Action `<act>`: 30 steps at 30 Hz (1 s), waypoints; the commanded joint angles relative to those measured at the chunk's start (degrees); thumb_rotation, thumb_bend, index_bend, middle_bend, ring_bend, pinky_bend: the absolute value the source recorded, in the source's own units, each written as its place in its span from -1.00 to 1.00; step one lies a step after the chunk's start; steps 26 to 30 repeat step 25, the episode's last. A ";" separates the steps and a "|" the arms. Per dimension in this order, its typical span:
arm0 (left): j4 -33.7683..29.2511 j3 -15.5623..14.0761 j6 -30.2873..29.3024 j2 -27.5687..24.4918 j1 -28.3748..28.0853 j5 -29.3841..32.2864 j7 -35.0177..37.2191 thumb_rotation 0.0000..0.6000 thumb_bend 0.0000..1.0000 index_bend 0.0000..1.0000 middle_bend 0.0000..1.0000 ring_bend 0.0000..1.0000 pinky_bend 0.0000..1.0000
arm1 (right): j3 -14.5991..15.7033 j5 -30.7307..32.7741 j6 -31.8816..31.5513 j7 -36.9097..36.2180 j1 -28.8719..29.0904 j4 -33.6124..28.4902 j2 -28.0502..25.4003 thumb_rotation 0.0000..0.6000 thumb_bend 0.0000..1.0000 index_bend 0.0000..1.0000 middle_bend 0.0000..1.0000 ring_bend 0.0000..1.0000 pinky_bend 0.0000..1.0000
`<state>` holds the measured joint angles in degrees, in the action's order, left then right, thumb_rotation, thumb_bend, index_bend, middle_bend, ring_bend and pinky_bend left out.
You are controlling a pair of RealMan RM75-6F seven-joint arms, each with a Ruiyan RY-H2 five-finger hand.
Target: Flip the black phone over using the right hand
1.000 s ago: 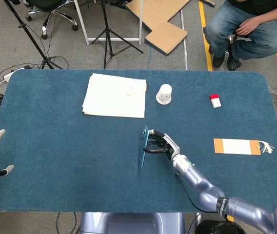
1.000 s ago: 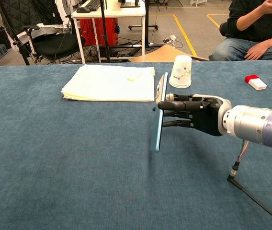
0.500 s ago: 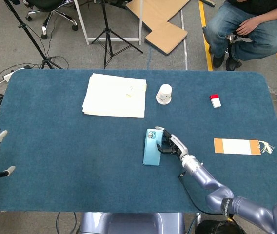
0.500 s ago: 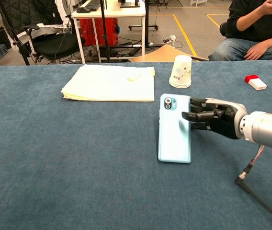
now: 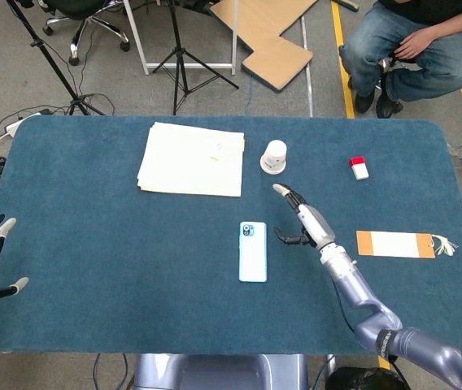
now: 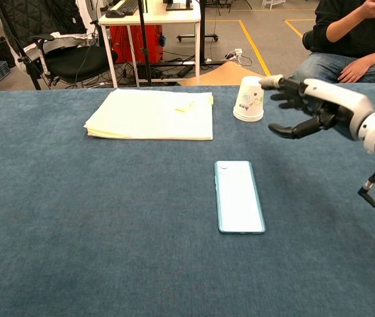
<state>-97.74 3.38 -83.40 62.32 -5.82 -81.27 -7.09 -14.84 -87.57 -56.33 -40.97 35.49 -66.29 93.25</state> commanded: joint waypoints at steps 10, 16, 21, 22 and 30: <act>2.16 0.53 -2.23 1.20 0.12 -1.74 0.15 1.00 -1.00 -1.00 -1.00 -1.00 -1.00 | 4.86 -9.85 -19.44 27.66 -7.41 -3.25 -11.66 1.00 -1.00 -0.89 -1.00 -1.00 -1.00; 3.85 0.31 -3.54 2.22 0.24 -3.64 0.89 1.00 -1.00 -1.00 -1.00 -1.00 -1.00 | 7.23 -6.75 -24.52 37.92 -15.28 -12.65 -18.78 1.00 -1.00 -0.93 -1.00 -1.00 -1.00; 4.80 0.17 -4.25 2.75 0.30 -4.76 1.73 1.00 -1.00 -1.00 -1.00 -1.00 -1.00 | 9.27 -3.89 -26.46 43.76 -20.07 -18.72 -22.97 1.00 -1.00 -0.94 -1.00 -1.00 -1.00; 4.95 0.11 -4.33 2.80 0.31 -4.98 1.94 1.00 -1.00 -1.00 -1.00 -1.00 -1.00 | 9.63 -3.14 -26.79 44.91 -21.01 -19.93 -23.74 1.00 -1.00 -0.94 -1.00 -1.00 -1.00; 5.26 -0.03 -4.35 2.80 0.33 -5.29 2.44 1.00 -1.00 -1.00 -1.00 -1.00 -1.00 | 9.92 -1.51 -27.86 45.75 -22.77 -22.10 -24.80 1.00 -1.00 -0.93 -1.00 -1.00 -1.00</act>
